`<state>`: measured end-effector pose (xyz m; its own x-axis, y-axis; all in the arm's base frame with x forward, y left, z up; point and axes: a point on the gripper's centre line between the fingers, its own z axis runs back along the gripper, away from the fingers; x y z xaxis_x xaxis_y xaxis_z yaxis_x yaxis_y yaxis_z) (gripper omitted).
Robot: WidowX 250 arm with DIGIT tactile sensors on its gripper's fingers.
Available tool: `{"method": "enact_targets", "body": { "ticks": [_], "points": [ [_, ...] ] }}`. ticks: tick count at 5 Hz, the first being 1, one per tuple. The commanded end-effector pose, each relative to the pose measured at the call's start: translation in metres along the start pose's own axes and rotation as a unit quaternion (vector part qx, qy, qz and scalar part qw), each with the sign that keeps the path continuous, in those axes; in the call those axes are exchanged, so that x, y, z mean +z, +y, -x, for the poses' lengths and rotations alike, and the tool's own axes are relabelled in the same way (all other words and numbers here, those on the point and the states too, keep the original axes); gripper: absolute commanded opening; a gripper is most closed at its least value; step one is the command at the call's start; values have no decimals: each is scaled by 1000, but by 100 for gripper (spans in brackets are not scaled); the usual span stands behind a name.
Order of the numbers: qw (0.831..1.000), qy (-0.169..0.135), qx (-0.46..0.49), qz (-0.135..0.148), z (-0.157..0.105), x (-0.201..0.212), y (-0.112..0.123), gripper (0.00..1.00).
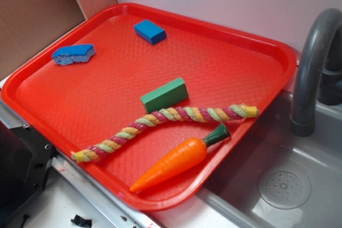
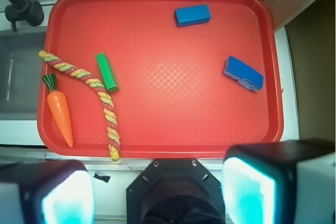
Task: Grab the multicolored rope.
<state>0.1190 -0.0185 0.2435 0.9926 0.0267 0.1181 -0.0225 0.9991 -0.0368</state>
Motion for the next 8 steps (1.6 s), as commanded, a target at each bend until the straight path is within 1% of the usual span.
{"method": "enact_targets", "body": {
  "ticks": [1,2,3,4,6,7,8],
  "points": [
    [1000,0,0,0,0,0,0,100],
    [999,-28,36,-3,-1,-14,-11,100],
    [996,-52,71,28,-8,-46,-30,100],
    [995,-40,89,5,-19,-91,-47,100],
    [996,34,81,0,-24,-177,-69,100],
    [996,70,51,-21,-19,-213,-74,100],
    [995,88,33,-44,-16,-230,-78,100]
  ]
}}
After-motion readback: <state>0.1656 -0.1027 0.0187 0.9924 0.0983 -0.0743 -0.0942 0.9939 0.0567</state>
